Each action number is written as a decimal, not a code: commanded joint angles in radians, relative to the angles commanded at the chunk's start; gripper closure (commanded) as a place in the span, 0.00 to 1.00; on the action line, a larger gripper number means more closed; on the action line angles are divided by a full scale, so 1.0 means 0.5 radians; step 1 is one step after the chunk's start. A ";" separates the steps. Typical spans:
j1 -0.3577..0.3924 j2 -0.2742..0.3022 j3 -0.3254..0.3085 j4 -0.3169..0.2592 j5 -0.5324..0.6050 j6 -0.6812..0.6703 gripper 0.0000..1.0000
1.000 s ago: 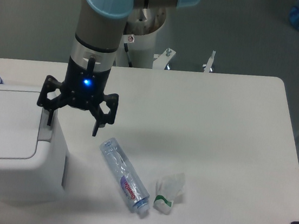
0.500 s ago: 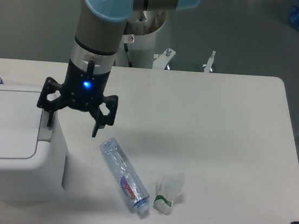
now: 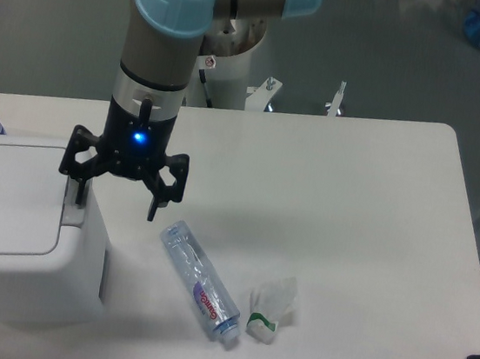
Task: Open the trash can
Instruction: 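Push the trash bin lid open with the gripper fingers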
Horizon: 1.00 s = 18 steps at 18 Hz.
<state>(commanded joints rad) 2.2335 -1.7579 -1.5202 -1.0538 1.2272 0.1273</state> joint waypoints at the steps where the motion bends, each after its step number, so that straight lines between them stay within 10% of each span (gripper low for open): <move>1: 0.003 0.000 0.000 0.000 0.000 0.000 0.00; 12: 0.000 0.000 0.000 -0.003 0.000 0.009 0.00; 18: 0.140 0.049 0.251 0.015 0.009 0.031 0.00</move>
<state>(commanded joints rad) 2.3037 -1.7334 -1.3946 -1.0462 1.2318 0.1426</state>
